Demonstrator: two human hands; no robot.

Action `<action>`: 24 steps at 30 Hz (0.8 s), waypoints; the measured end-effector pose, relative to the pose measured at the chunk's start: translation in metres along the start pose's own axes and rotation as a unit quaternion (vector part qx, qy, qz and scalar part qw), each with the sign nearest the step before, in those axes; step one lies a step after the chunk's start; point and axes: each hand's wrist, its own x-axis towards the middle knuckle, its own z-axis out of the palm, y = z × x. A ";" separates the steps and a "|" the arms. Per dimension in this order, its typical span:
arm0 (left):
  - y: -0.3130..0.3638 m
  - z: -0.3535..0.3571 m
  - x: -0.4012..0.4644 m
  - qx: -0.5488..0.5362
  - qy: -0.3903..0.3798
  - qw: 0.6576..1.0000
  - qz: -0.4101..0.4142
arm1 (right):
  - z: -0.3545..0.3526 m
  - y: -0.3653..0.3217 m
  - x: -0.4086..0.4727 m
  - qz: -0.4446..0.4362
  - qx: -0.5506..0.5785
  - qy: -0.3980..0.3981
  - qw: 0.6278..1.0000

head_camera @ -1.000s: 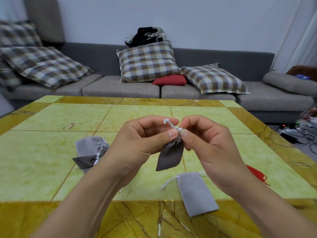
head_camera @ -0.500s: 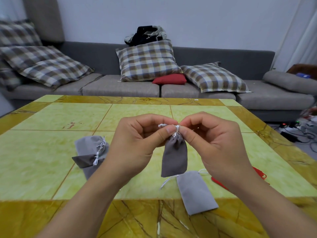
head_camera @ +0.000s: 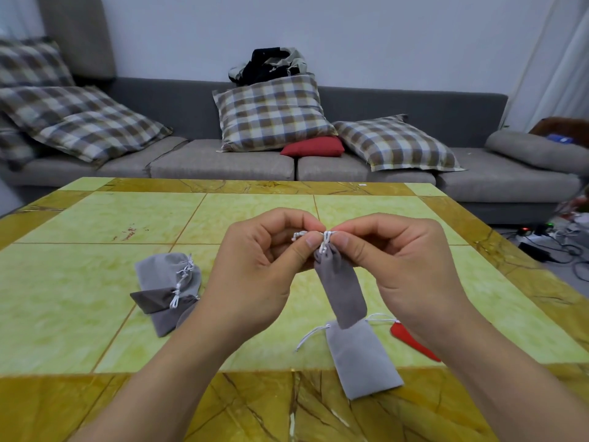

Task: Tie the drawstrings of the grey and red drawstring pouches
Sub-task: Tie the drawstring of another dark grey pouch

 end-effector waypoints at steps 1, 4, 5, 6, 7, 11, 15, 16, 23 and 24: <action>0.000 0.002 -0.001 0.006 0.003 1.000 -0.003 | 0.000 0.000 0.000 -0.010 -0.018 0.001 1.000; -0.002 0.006 -0.004 0.078 0.031 0.996 0.019 | -0.002 -0.002 0.000 -0.015 -0.057 -0.012 0.998; -0.002 0.007 -0.005 0.109 0.040 0.993 0.032 | -0.002 -0.003 0.001 -0.010 -0.061 -0.023 0.998; -0.002 0.009 -0.006 0.133 0.047 0.989 0.043 | -0.002 -0.003 0.001 -0.006 -0.063 -0.035 0.997; -0.002 0.009 -0.006 0.149 0.052 0.986 0.051 | -0.002 -0.004 0.000 -0.005 -0.064 -0.041 0.997; 0.000 0.012 -0.007 0.172 0.057 0.981 0.074 | 0.002 -0.004 -0.004 -0.028 -0.058 -0.002 0.998; 0.003 0.013 -0.008 0.149 0.055 0.985 0.066 | 0.005 -0.004 -0.005 -0.041 -0.049 0.025 0.998; 0.003 0.013 -0.008 0.149 0.053 0.985 0.069 | 0.005 -0.004 -0.005 -0.041 -0.049 0.027 0.998; 0.006 0.013 -0.009 0.102 0.057 0.990 0.079 | 0.005 -0.002 -0.003 -0.021 -0.026 0.021 0.999; 0.006 0.013 -0.008 0.101 0.056 0.990 0.079 | 0.004 -0.003 -0.002 -0.020 -0.032 0.014 0.999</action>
